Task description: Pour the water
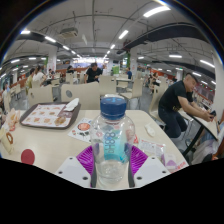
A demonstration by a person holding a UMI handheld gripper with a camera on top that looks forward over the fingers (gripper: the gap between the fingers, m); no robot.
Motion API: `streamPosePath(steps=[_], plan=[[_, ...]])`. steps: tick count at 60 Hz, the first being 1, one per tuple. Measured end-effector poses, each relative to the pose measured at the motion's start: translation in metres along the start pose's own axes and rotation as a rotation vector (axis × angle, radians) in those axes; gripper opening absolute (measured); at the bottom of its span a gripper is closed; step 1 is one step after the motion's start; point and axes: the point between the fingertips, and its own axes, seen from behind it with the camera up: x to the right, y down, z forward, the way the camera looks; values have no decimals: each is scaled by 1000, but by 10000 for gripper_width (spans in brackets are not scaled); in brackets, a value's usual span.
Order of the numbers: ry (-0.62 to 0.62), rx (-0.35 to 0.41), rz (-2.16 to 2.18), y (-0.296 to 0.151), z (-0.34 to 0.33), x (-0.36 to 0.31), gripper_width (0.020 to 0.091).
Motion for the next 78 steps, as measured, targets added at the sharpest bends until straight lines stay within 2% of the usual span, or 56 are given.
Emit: streamPosePath(steps=[6, 12, 22, 29, 42, 52, 57, 66, 78], plan=[[53, 38, -72, -28, -16, -5, 421], [127, 104, -236, -75, -44, -20, 419], [261, 190, -607, -144, -92, -93, 422], [334, 234, -928, -171, -118, -165, 423], [389, 230, -1414, -152, -133, -294, 421], [411, 215, -1752, -121, -120, -351, 421], [409, 205, -1838, -110, -118, -365, 420], [381, 142, -1887, -94, -104, -372, 421], [301, 119, -1699, -96, -107, -365, 421]])
